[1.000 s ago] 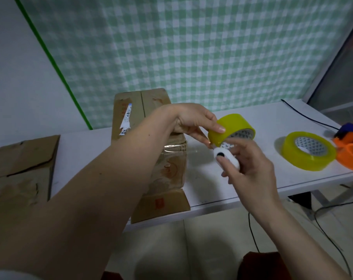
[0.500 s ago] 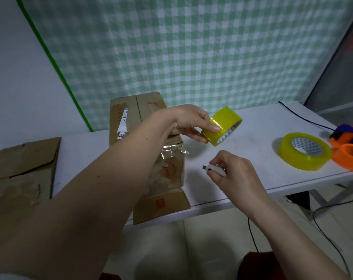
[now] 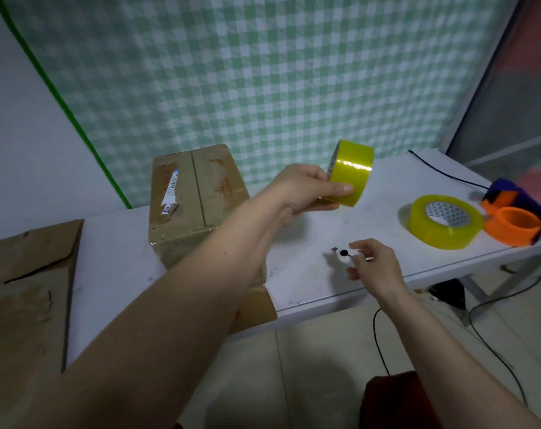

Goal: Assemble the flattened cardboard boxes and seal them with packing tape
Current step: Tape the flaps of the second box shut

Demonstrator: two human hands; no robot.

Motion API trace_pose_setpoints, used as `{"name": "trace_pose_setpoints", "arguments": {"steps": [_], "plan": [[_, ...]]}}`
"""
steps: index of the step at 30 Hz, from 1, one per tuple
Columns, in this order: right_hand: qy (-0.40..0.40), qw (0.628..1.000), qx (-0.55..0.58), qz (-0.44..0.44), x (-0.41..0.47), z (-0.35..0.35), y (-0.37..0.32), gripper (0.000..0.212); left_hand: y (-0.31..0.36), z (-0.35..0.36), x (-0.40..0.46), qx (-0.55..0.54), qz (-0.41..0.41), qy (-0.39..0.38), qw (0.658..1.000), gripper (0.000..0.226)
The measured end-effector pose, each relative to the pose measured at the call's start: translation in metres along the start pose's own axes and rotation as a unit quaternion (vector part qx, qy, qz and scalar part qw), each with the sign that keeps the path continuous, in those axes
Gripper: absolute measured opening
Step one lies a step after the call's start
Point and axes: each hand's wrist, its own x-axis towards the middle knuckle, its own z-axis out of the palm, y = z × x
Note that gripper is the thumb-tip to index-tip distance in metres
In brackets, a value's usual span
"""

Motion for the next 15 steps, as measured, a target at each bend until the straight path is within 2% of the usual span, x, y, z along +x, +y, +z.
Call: {"name": "trace_pose_setpoints", "arguments": {"steps": [2,6,10,12,15], "plan": [[0.033,0.999,0.009,0.012,0.007,-0.003,0.009,0.022,-0.032,0.022,-0.004,0.004,0.008,0.030,1.000,0.037],[0.069,0.997,0.011,0.024,0.015,-0.012,0.021,0.016,-0.116,0.039,-0.001,0.036,-0.006,0.165,0.986,0.042],[0.075,0.997,-0.006,0.030,0.017,-0.016,0.031,0.012,-0.162,0.037,-0.002,0.080,0.028,0.212,0.974,0.047],[0.077,0.997,-0.012,0.028,0.018,-0.019,0.033,0.009,-0.173,0.030,-0.002,0.143,0.056,0.230,0.961,0.046],[0.075,0.996,-0.032,0.023,0.020,-0.021,0.035,0.003,-0.184,0.014,-0.003,0.299,0.073,0.216,0.927,0.025]]}}
